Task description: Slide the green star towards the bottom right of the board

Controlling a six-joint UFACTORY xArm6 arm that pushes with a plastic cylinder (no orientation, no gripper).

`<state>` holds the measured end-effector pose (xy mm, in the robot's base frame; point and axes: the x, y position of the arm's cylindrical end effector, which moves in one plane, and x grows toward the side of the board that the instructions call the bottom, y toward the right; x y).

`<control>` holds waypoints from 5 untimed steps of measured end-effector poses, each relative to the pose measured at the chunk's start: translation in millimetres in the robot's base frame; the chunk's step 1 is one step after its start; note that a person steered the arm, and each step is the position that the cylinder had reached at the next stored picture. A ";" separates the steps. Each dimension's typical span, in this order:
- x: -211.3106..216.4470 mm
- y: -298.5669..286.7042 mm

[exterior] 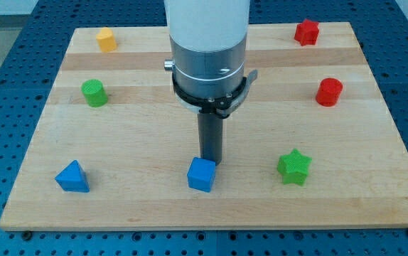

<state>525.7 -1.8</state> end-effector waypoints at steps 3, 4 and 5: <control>17.2 71.2; 19.9 97.1; 19.9 110.6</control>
<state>545.5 108.9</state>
